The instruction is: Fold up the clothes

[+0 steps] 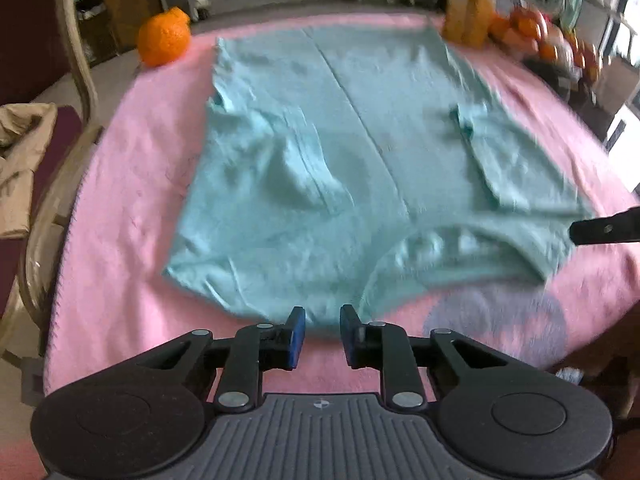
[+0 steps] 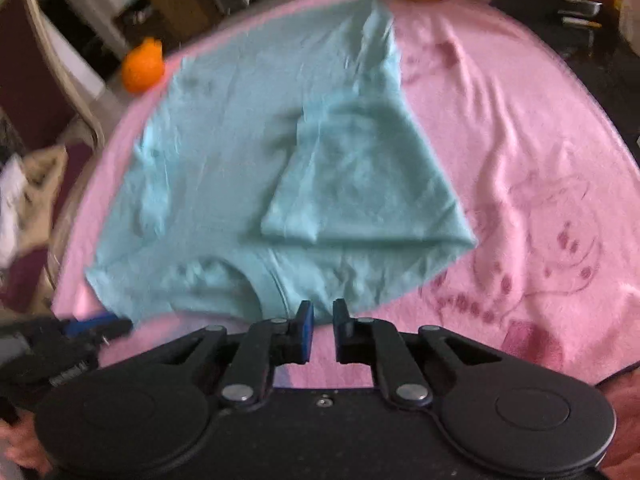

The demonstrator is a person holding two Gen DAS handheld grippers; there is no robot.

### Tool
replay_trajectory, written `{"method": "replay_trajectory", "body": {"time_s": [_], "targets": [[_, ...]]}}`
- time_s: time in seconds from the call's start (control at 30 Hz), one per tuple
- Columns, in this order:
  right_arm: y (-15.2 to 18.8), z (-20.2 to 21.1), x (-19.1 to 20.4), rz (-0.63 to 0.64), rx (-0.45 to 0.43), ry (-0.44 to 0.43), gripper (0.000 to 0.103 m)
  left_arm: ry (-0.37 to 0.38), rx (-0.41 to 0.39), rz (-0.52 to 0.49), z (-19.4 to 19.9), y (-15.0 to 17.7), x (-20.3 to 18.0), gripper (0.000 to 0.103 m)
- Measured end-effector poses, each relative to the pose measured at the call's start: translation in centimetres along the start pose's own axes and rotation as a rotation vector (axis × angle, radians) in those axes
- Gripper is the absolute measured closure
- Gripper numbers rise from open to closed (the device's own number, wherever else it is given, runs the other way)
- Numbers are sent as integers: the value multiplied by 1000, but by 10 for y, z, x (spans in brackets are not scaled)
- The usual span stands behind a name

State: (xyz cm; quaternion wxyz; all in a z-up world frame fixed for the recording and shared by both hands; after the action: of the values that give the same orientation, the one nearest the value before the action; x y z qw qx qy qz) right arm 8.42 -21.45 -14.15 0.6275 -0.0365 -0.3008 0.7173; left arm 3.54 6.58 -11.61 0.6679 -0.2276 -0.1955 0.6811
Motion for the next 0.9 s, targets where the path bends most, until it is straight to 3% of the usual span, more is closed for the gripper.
{"method": "replay_trajectory", "body": {"time_s": [0.13, 0.27, 0.4, 0.47, 0.63, 0.73, 0.9], "targets": [[-40, 38, 10, -10, -126, -48, 84, 50, -133, 75, 33, -43, 16, 81], [-91, 69, 24, 9, -242, -78, 78, 46, -223, 121, 48, -99, 33, 80], [-149, 76, 28, 15, -355, -85, 67, 14, -257, 169, 30, -158, 52, 70], [-177, 71, 26, 2, -404, -77, 67, -5, -240, 212, 6, -187, 65, 68], [-252, 21, -1, -114, -477, -25, 67, -11, -170, 319, -77, -250, 96, 58], [-286, -28, -33, -199, -471, 3, 67, -32, -128, 345, -133, -274, 107, 55], [-320, -121, -67, -208, -356, 76, 67, -94, -95, 310, -208, -299, 116, 53]]}}
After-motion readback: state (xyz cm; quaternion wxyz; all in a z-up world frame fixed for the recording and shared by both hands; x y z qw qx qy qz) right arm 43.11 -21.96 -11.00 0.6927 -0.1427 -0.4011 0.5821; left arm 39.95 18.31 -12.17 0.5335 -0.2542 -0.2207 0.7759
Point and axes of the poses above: each gripper's, at about its wrist camera, not at the fingertips, and z roughly against the way its jaws point, x to its left, y to its underside, the point moved 4 cm from there along -z, roughly the way its jaws point, and after that the axes turned 6 degrees about z, right-handed, at the moved point
